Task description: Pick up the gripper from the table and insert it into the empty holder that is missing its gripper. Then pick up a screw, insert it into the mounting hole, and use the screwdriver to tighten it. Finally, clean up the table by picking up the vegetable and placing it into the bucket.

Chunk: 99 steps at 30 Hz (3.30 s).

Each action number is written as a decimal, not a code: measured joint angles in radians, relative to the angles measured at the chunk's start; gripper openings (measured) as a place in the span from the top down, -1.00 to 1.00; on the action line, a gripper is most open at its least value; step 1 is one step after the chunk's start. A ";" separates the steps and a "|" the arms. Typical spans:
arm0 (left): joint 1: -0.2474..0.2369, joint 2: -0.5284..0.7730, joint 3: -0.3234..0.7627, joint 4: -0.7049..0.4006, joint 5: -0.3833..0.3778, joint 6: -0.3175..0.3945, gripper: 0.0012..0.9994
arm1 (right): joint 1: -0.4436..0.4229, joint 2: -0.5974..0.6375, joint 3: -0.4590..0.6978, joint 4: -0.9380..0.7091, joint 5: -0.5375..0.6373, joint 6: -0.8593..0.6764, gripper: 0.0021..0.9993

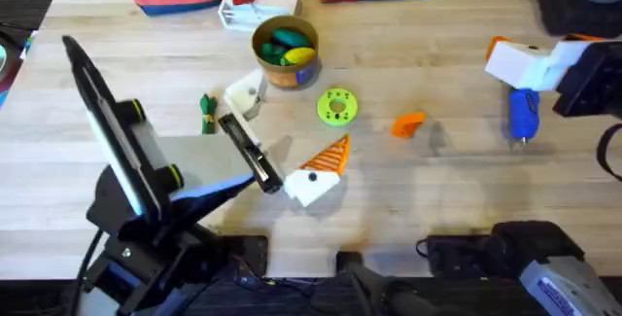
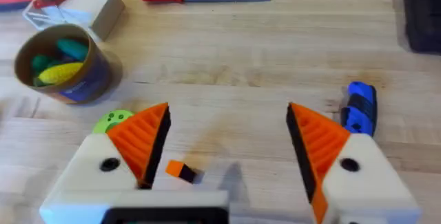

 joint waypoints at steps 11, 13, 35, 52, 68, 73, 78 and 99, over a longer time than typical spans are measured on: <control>-0.007 -0.197 -0.110 -0.121 0.002 -0.073 -0.97 | 0.000 0.000 0.000 0.000 0.000 0.000 -0.98; -0.007 -0.196 -0.110 -0.161 0.002 -0.076 -0.97 | 0.000 0.000 0.000 0.000 0.000 0.000 -0.98; -0.007 -0.196 -0.110 -0.194 0.002 -0.082 -0.97 | 0.000 0.000 0.000 0.000 0.000 0.000 -0.98; -0.007 -0.196 -0.110 -0.194 0.002 -0.302 -0.97 | 0.000 0.000 0.002 -0.042 -0.021 0.007 -0.98; -0.007 -0.196 -0.110 -0.194 0.002 -0.344 -0.97 | 0.253 0.385 0.017 -0.258 -0.075 -0.335 -0.98; -0.007 -0.196 -0.110 -0.194 0.002 -0.344 -0.97 | 0.371 0.533 0.034 -0.236 0.029 -0.431 -0.99; -0.007 -0.196 -0.110 -0.194 0.002 -0.344 -0.97 | 0.429 0.622 0.034 -0.190 0.102 -0.520 -0.98; -0.007 -0.196 -0.110 -0.194 0.002 -0.344 -0.97 | 0.433 0.695 0.039 -0.132 0.127 -0.581 0.99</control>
